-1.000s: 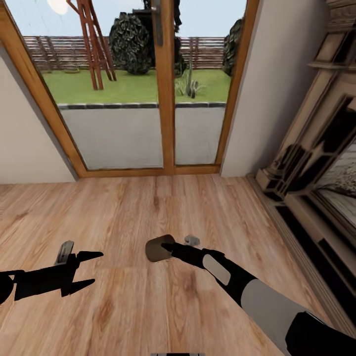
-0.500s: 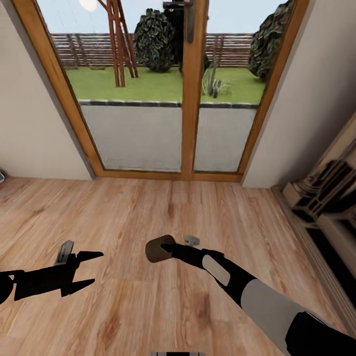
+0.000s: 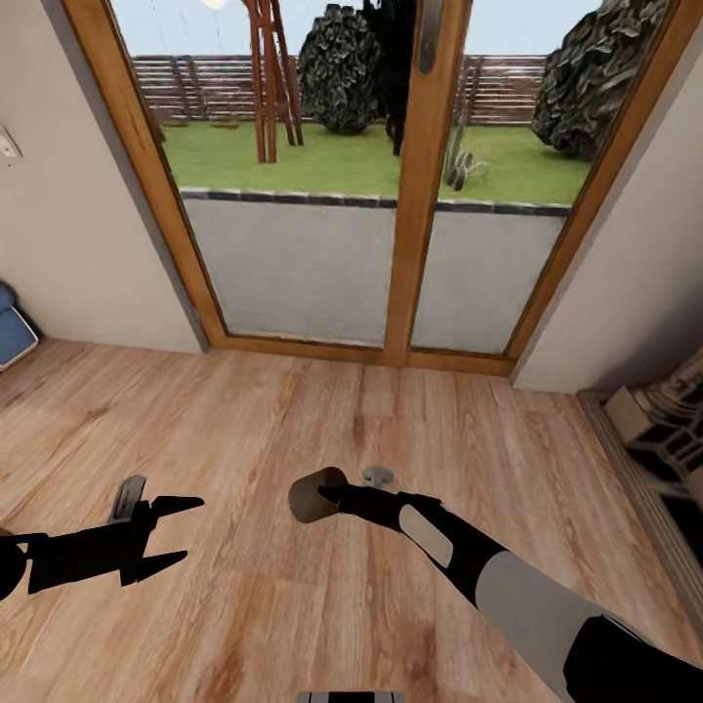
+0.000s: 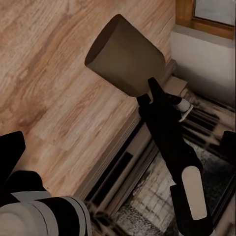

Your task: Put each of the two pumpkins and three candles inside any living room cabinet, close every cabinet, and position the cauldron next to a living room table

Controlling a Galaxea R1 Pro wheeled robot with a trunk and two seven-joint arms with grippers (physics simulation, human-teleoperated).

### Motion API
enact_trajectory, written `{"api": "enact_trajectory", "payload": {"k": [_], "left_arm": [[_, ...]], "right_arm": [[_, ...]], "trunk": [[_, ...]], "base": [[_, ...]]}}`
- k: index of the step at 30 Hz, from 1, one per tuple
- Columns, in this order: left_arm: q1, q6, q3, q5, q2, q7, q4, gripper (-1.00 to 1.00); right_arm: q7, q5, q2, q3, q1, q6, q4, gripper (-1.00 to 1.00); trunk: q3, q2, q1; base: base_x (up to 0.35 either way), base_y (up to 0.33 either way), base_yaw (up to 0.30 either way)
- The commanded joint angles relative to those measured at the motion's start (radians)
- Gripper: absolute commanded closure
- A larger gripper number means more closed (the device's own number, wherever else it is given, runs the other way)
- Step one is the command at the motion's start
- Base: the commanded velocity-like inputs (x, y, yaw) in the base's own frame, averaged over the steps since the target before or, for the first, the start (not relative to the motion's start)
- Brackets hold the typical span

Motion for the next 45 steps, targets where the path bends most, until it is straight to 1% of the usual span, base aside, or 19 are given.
{"api": "enact_trajectory", "payload": {"k": [1, 12, 23, 36, 37, 42, 45], "left_arm": [[-0.001, 0.002, 0.001, 0.009, 0.000, 0.010, 0.000, -1.00], [-0.001, 0.002, 0.001, 0.010, 0.000, 0.010, 0.000, -1.00], [-0.001, 0.002, 0.001, 0.012, 0.000, 0.010, 0.013, -1.00], [-0.001, 0.003, 0.001, 0.012, 0.000, 0.010, 0.020, -1.00], [-0.001, 0.003, 0.001, 0.012, 0.000, 0.010, 0.020, -1.00], [-0.001, 0.002, 0.001, 0.012, 0.000, 0.010, 0.020, -1.00], [-0.001, 0.002, 0.001, 0.012, 0.000, 0.010, 0.020, -1.00]], "right_arm": [[0.001, -0.009, 0.000, 0.002, -0.001, 0.002, 0.000, 1.00], [0.000, -0.008, 0.001, 0.002, -0.001, 0.002, 0.000, 1.00], [0.000, 0.001, 0.001, 0.002, -0.001, -0.001, 0.002, 1.00], [-0.001, 0.003, 0.001, 0.004, -0.001, -0.004, 0.001, 1.00], [-0.001, 0.005, 0.001, 0.004, -0.001, -0.004, 0.001, 1.00], [-0.002, 0.047, 0.001, 0.002, -0.001, -0.006, 0.002, 1.00], [-0.002, 0.056, 0.001, 0.002, -0.001, -0.006, 0.002, 1.00]], "trunk": [[-0.002, 0.000, 0.000], [-0.016, 0.000, 0.000], [-0.030, 0.000, 0.000], [-0.044, 0.000, 0.000], [-0.044, 0.000, 0.000], [-0.048, 0.000, 0.000], [-0.049, 0.000, 0.000]], "base": [[0.263, 0.000, 0.163], [0.272, 0.023, 0.162], [0.294, 0.132, 0.161], [0.296, 0.156, 0.186], [0.296, 0.157, 0.219], [0.296, 0.157, 0.226], [0.296, 0.157, 0.235]]}}
